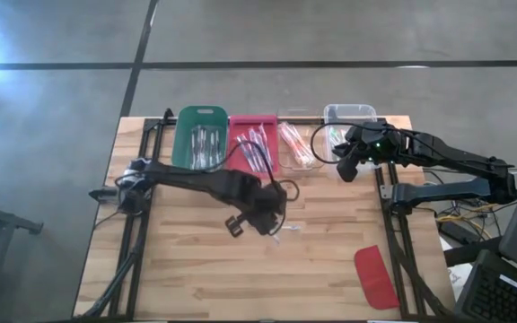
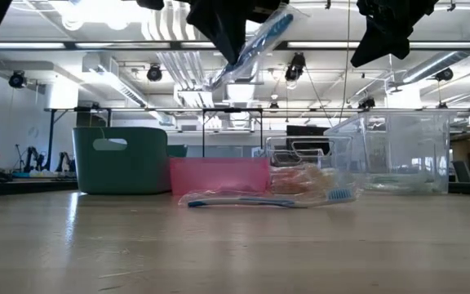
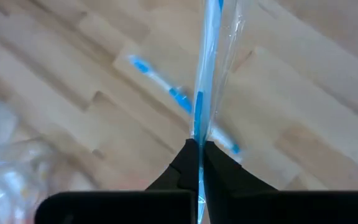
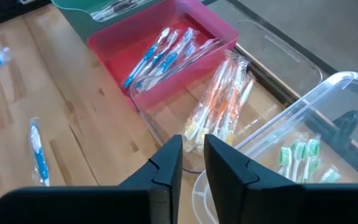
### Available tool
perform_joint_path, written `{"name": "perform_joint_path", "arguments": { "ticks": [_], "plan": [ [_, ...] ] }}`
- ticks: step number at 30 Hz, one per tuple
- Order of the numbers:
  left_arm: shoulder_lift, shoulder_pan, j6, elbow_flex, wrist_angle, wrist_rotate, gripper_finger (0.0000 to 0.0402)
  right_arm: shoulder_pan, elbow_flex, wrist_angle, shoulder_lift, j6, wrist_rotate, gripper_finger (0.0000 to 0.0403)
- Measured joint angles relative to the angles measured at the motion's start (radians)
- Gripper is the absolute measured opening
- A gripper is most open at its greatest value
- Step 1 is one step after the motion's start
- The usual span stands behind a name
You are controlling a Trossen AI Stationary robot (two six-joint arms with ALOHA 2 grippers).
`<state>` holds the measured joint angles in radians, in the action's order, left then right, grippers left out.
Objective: Pick & Place Toothbrushes
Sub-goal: Put the blue toothbrush into the red bin
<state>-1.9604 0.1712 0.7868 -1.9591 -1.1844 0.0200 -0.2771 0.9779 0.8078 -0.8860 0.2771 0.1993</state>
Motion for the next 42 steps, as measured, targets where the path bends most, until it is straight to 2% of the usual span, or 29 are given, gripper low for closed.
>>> {"name": "perform_joint_path", "arguments": {
  "ticks": [3, 7, 11, 13, 19, 25, 31, 42],
  "plan": [
    [0.031, -0.035, 0.057, 0.000, -0.001, 0.001, 0.0005, 0.000, 0.000, 0.000, 0.000, 0.000, 0.000, 0.0073],
    [0.066, -0.077, 0.260, 0.000, -0.005, 0.006, 0.0005, 0.000, 0.000, -0.001, 0.000, 0.000, 0.001, 0.0083],
    [0.071, -0.110, 0.485, 0.000, -0.004, 0.070, 0.0005, 0.000, 0.000, -0.001, 0.000, 0.002, 0.001, 0.0090],
    [0.071, -0.129, 0.538, 0.000, -0.001, 0.112, 0.0005, 0.000, 0.000, -0.001, 0.000, 0.003, 0.001, 0.0094],
    [0.070, -0.231, 0.596, 0.002, 0.004, 0.113, 0.0005, 0.000, 0.000, -0.001, 0.000, 0.003, 0.002, 0.0100],
    [0.069, -0.360, 0.651, 0.002, 0.015, 0.037, 0.0005, 0.000, 0.000, -0.003, 0.000, 0.000, 0.002, 0.0102],
    [0.067, -0.495, 0.712, 0.044, 0.095, -0.035, 0.0005, 0.000, 0.000, -0.003, 0.000, 0.000, 0.005, 0.0084],
    [0.067, -0.672, 0.769, 0.246, 0.317, -0.083, 0.0005, 0.000, 0.000, -0.012, 0.000, -0.042, 0.013, 0.0049]
  ]
}}
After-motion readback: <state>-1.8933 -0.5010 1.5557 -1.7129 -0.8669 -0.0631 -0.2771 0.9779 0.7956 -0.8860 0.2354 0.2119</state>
